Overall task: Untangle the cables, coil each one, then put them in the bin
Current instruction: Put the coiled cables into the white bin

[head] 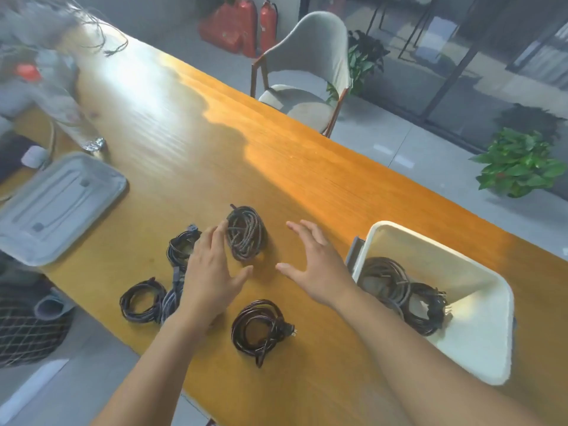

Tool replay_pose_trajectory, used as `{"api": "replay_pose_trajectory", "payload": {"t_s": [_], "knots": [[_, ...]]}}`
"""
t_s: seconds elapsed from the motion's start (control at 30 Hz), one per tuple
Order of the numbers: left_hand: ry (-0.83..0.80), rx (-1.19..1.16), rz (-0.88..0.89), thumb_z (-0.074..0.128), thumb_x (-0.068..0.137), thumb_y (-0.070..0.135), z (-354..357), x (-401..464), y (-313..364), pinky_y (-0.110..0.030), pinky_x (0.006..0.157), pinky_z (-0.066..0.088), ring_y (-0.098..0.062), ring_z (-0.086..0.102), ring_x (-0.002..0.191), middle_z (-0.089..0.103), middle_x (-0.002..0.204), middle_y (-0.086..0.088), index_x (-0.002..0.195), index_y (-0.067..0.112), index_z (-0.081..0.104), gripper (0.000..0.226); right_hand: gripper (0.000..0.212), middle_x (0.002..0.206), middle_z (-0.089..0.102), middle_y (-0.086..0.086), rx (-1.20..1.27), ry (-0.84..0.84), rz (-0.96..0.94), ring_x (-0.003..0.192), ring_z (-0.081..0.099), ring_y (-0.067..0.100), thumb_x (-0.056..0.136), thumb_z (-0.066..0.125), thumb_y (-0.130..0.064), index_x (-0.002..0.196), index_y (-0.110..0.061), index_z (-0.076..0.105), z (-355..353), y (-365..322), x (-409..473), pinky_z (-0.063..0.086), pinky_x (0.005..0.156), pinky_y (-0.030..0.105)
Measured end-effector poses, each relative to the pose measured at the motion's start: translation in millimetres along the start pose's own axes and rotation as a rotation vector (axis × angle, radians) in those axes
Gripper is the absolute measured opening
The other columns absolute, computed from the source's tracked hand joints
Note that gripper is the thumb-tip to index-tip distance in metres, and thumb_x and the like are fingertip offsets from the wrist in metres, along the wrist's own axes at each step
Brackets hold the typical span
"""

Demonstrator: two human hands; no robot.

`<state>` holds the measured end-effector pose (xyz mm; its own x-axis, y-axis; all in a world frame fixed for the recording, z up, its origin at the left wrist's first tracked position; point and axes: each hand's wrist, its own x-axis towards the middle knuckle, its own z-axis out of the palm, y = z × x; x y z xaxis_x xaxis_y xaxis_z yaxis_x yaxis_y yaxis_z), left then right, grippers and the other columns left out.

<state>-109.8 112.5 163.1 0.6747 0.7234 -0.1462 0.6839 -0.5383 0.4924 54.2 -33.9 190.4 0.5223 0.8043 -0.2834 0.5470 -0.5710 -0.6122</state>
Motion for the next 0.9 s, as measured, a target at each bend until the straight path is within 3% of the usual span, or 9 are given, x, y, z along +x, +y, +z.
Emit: {"api": "replay_pose_trajectory", "payload": {"t_s": [0.17, 0.3, 0.47, 0.63, 0.77, 0.9], "knots": [[0.007, 0.053, -0.196, 0.081, 0.082, 0.054, -2.5, 21.2, -50.4, -0.053, 0.117, 0.034, -0.034, 0.027, 0.151, 0.025, 0.165, -0.013, 0.163, 0.021, 0.021, 0.106, 0.098, 0.172, 0.009, -0.007, -0.041, -0.074, 0.007, 0.155, 0.026, 0.027, 0.088, 0.075, -0.058, 0.163, -0.045, 0.012, 28.6, -18.4, 48.5, 0.038, 0.120, 0.049], [-0.027, 0.071, -0.311, 0.081, 0.076, 0.065, 4.9, 40.2, -76.7, -0.056, 0.121, 0.028, -0.036, 0.017, 0.156, 0.014, 0.170, -0.016, 0.165, 0.029, 0.011, 0.119, 0.109, 0.173, -0.002, -0.010, -0.047, -0.115, 0.046, 0.158, 0.019, 0.029, 0.083, 0.078, -0.063, 0.162, -0.051, 0.005, 51.0, -30.6, 82.6, 0.034, 0.120, 0.050], [-0.097, 0.082, -0.349, 0.081, 0.071, 0.071, 17.5, 56.3, -93.8, -0.055, 0.121, 0.027, -0.035, 0.017, 0.156, 0.014, 0.170, -0.016, 0.165, 0.033, 0.005, 0.128, 0.119, 0.174, -0.007, -0.005, -0.131, -0.171, 0.095, 0.158, 0.017, 0.033, 0.077, 0.081, -0.066, 0.163, -0.050, 0.000, 78.9, -40.6, 112.0, 0.034, 0.122, 0.052], [-0.095, 0.121, -0.323, 0.081, 0.071, 0.070, 20.8, 63.7, -100.0, -0.052, 0.117, 0.032, -0.035, 0.021, 0.151, 0.025, 0.162, -0.016, 0.164, 0.029, 0.015, 0.121, 0.124, 0.174, -0.009, -0.001, -0.186, -0.151, 0.117, 0.158, 0.018, 0.035, 0.076, 0.087, -0.056, 0.162, -0.050, -0.003, 96.6, -42.4, 127.0, 0.034, 0.122, 0.054], [-0.078, 0.083, -0.314, 0.082, 0.070, 0.062, 18.8, 66.1, -102.8, -0.049, 0.114, 0.037, -0.034, 0.027, 0.143, 0.033, 0.153, -0.014, 0.160, 0.021, 0.028, 0.112, 0.120, 0.172, 0.003, 0.005, -0.164, -0.112, 0.164, 0.154, 0.023, 0.035, 0.077, 0.089, -0.040, 0.164, -0.042, 0.007, 99.3, -40.8, 131.5, 0.035, 0.121, 0.051], [-0.047, -0.003, -0.309, 0.084, 0.070, 0.054, 16.4, 65.1, -102.8, -0.048, 0.114, 0.039, -0.032, 0.029, 0.140, 0.036, 0.147, -0.014, 0.158, 0.018, 0.035, 0.107, 0.110, 0.164, 0.021, 0.006, -0.088, -0.051, 0.156, 0.149, 0.027, 0.031, 0.075, 0.087, -0.037, 0.162, -0.039, 0.020, 95.9, -32.5, 129.9, 0.042, 0.115, 0.045]]}}
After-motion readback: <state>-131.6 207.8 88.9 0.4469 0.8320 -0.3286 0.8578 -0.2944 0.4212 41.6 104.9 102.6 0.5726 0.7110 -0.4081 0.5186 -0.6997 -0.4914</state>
